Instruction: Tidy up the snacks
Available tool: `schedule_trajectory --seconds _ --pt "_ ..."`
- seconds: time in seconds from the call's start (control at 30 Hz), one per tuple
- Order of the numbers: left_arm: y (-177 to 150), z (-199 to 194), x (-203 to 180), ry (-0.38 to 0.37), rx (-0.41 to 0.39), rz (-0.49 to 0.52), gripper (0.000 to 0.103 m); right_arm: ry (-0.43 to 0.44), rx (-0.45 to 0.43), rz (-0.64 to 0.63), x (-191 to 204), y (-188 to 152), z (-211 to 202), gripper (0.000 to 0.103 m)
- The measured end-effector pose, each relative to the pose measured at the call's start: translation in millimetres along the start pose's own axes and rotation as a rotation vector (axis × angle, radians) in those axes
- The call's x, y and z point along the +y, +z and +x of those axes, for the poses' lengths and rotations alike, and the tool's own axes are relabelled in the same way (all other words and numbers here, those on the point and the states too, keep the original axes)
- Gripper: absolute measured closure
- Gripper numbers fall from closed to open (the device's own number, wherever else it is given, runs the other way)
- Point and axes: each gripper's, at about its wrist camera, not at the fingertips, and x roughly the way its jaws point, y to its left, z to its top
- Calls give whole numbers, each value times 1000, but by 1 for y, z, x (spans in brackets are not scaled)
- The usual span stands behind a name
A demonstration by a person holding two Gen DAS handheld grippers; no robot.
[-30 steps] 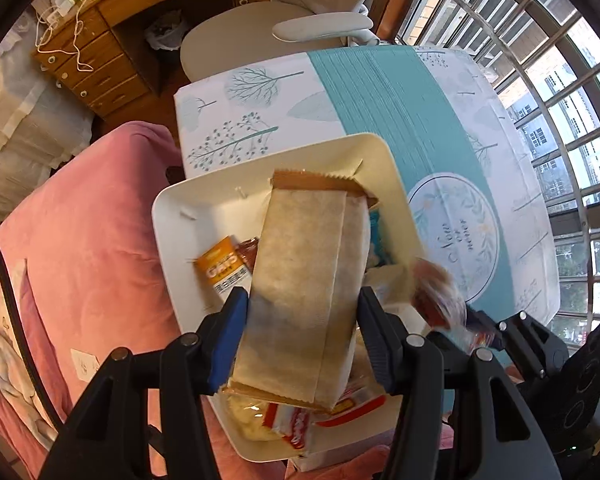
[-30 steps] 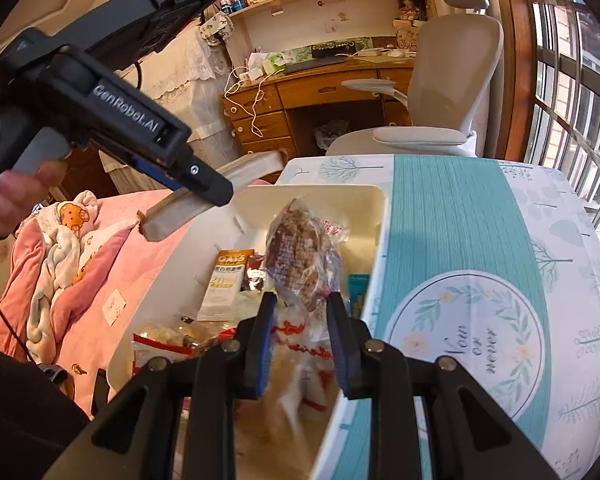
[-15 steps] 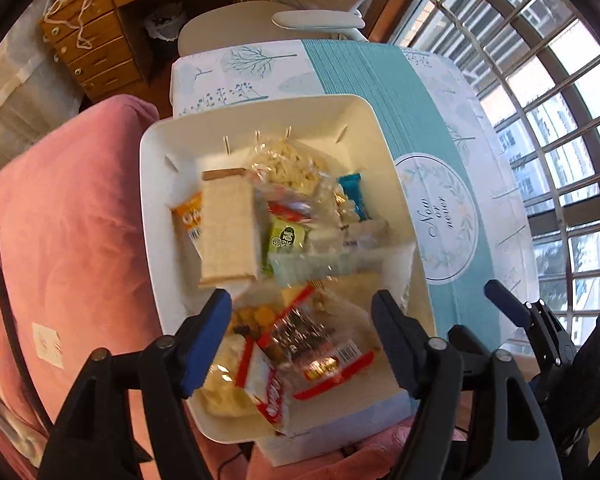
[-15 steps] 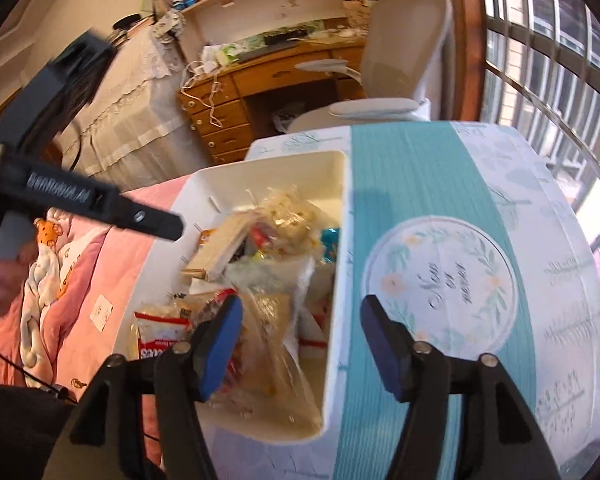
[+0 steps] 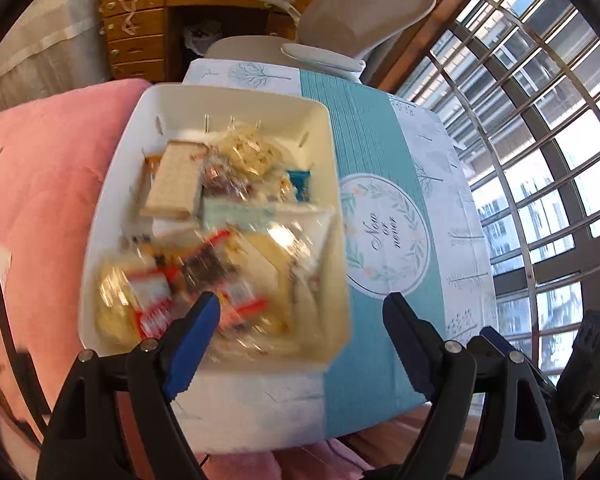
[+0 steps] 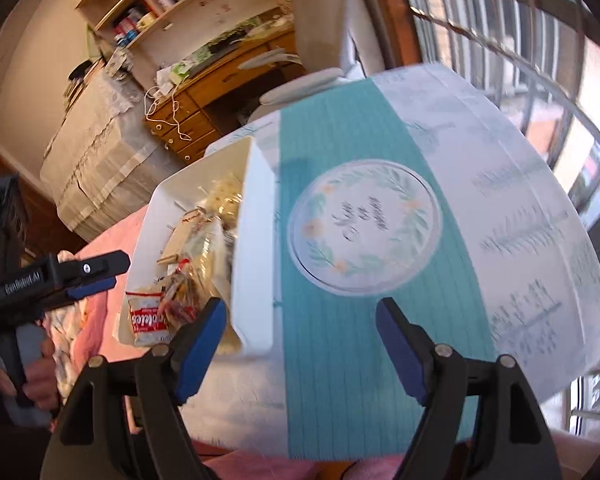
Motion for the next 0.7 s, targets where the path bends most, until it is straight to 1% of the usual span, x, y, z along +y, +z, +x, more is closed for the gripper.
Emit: schedule_trajectory --seconds 0.1,0.2,0.27,0.33,0.43,0.5,0.57,0.63,0.7 --pt "-29 -3 -28 20 -18 -37 20 6 41 -6 -21 -6 -14 22" --pt "-57 -7 -60 50 -46 -38 20 9 61 -75 -37 -14 -30 22" --pt "-71 -11 -77 62 -45 -38 20 -10 89 -131 -46 -19 -41 22" --pt "-84 -21 -94 80 -59 -40 20 -8 104 -159 -51 -21 -53 22" --pt "-95 -39 -114 118 -88 -5 20 -12 119 -172 -58 -21 -72 22" --pt "-99 -54 -125 133 -118 20 19 -49 141 -189 -56 -18 -84 22" --pt "-100 -69 -131 139 -144 19 15 -61 160 -218 -50 -13 -96 22" --pt "-98 -85 -136 152 -168 17 15 -38 171 -238 -45 -9 -109 21" --pt "-98 -100 -143 157 -191 22 15 -16 174 -240 -39 -7 -124 16"
